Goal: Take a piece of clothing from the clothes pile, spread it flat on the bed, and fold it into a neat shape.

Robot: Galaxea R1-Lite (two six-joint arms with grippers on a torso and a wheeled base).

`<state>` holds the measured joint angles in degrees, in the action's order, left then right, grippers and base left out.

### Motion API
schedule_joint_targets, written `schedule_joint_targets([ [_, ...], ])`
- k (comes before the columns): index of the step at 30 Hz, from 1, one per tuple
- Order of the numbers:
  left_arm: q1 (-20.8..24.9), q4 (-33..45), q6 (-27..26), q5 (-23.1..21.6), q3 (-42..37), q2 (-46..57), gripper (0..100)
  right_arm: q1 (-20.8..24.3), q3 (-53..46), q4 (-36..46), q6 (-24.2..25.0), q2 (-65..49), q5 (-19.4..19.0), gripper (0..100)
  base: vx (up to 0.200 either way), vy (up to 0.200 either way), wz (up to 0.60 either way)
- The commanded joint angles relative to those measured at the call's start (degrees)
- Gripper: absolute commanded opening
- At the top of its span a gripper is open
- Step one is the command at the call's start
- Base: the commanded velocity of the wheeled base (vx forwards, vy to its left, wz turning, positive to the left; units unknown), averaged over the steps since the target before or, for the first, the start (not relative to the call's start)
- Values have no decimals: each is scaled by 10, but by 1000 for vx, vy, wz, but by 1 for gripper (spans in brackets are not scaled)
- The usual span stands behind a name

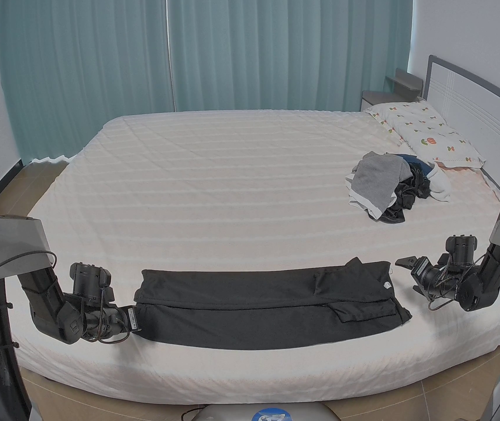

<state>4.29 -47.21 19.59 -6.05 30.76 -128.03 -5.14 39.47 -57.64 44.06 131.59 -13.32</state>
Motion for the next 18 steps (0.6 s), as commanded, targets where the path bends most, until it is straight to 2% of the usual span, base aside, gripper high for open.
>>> schedule_joint_targets([
  [1,-23,60,-42,2,-3,28,0,0,0,0,0,-1,0,100,0,0,0],
  [4,-31,113,-57,2,5,51,0,0,1,0,1,-3,0,100,0,0,0],
  [14,-29,119,-61,7,12,49,0,0,1,0,1,-4,0,100,0,0,0],
  [15,-28,121,-61,6,12,47,100,0,1,0,1,-4,0,100,0,0,0],
  [18,-27,120,-60,6,10,52,100,0,1,0,1,-4,0,100,0,0,0],
])
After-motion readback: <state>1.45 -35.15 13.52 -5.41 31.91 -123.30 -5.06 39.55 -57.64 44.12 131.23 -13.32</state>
